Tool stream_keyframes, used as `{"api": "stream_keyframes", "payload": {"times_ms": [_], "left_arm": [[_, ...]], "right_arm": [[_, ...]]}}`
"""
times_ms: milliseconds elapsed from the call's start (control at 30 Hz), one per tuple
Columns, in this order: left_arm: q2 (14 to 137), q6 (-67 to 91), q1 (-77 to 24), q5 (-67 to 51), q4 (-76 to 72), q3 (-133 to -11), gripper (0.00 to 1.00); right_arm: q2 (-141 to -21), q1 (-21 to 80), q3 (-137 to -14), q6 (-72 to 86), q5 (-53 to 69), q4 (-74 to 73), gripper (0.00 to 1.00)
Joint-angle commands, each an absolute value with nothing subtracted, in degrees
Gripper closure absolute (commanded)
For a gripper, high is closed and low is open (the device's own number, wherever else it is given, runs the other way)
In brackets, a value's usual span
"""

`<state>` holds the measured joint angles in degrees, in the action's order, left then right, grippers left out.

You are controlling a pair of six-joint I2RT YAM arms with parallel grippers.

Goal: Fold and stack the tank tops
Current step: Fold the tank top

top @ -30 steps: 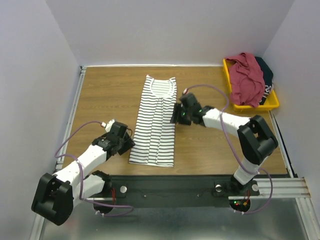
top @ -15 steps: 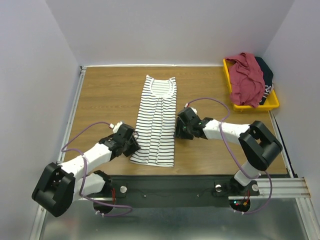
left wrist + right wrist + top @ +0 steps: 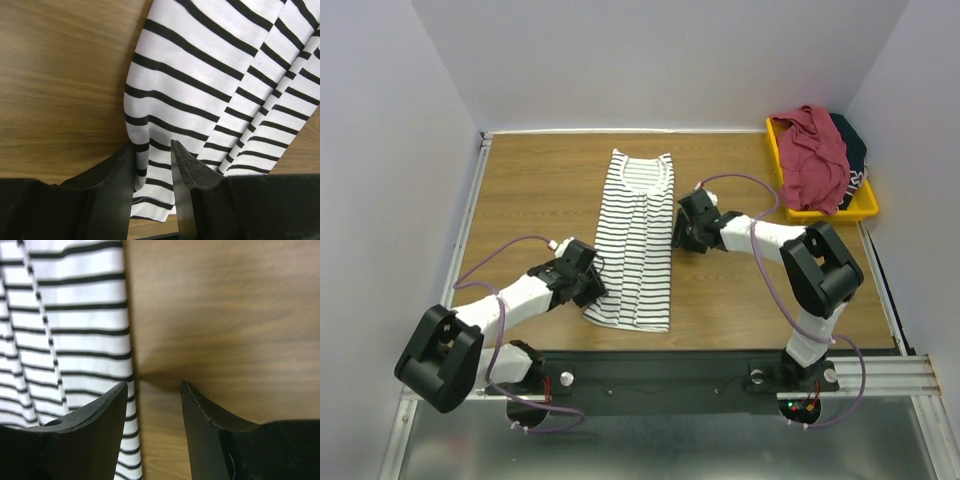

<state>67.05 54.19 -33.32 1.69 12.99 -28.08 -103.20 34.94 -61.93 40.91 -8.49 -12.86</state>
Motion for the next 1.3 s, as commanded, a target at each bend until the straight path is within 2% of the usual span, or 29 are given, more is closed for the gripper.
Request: {"api": "stream_keyframes", "payload": {"times_ms": [0,400,633,800,967,1100,1267], "left_arm": [[72.75,51.51,-33.57,0.62,9.94,-32.08,0.57],[83.49,50.89,-33.05,-2.72,4.40,-39.89,0.58],[84.38,50.63,-32.96,-2.73,5.88,-42.01,0.58],[79.20,50.01,-32.78,1.74,19.22,-41.31,0.56],[76.47,50.80,-32.52,4.49,30.57,-42.19,0.53],[75.94,50.01,-32.61,1.59,31.11,-38.25,0.53],[74.19,49.31,-32.61,0.35,31.03,-35.34,0.54]], "right_arm": [[-107.40,31.47,-67.56,36.40,-10.46,-16.07,0.46],[-121.89,27.78,-85.86,32.17,-12.48,-22.93,0.46],[-124.28,25.14,-91.32,30.94,-11.60,-24.70,0.46],[-115.87,25.14,-84.83,32.25,-10.20,-24.44,0.46],[-106.72,26.28,-72.70,33.48,-7.48,-23.29,0.46],[-97.50,28.91,-64.79,35.06,-6.42,-22.50,0.46],[-91.42,32.16,-56.70,37.44,-4.13,-22.06,0.46]]}}
